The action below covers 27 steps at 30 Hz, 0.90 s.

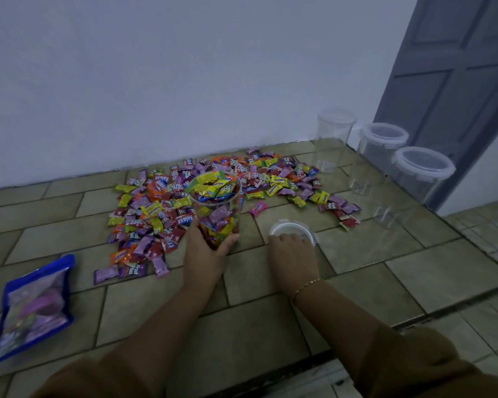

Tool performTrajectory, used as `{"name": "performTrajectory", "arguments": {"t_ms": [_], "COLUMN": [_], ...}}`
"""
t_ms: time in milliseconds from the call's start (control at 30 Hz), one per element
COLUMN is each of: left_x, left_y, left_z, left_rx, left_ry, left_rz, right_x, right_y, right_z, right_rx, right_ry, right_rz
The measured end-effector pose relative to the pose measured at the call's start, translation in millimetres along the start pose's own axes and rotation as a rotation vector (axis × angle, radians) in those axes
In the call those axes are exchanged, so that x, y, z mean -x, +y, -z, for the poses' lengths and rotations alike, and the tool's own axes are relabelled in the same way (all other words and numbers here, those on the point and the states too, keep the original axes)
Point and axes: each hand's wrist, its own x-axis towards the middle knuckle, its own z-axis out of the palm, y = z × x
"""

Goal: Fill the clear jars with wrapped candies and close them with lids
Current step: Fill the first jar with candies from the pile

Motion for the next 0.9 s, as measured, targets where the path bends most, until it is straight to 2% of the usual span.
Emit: {"name": "performTrajectory", "arguments": {"t_ms": [67,200,300,367,433,633,700,767,900], "left_x": [0,-2,1,7,11,8,3,-2,-18], "left_y": [-2,-5,-9,-12,-12,3,17,33,63], "left_z": [3,12,22,31,44,75,81,83,82], "left_rx": [0.016,0.063,0.042,-0.02,-0.032,0.005,0.018,0.057,0.26], "left_ry": [-0.034,-0.115,-0.115,-0.075,-0.002,0.233,0.251,0.247,0.235], "left_rz": [-0.009,-0.037,-0.035,-0.075,-0.192,-0.546,-0.52,-0.421,-0.134], "right_x": [-2,-6,-8,-9,-12,-18,-25,-32,-45], "right_y": [0,-3,-14,-17,-18,-17,-20,-25,-33], "right_z": [6,22,52,74,94,138,142,143,143], "right_rx": [-0.016,-0.108,-0.221,-0.315,-0.374,-0.756,-0.995,-1.14,-1.101], "right_ry": [-0.035,-0.007,-0.066,-0.164,-0.231,-0.207,-0.188,-0.18,-0.034], "right_rz": [0.036,0.057,0.071,0.105,0.188,0.355,0.31,0.236,0.13]}}
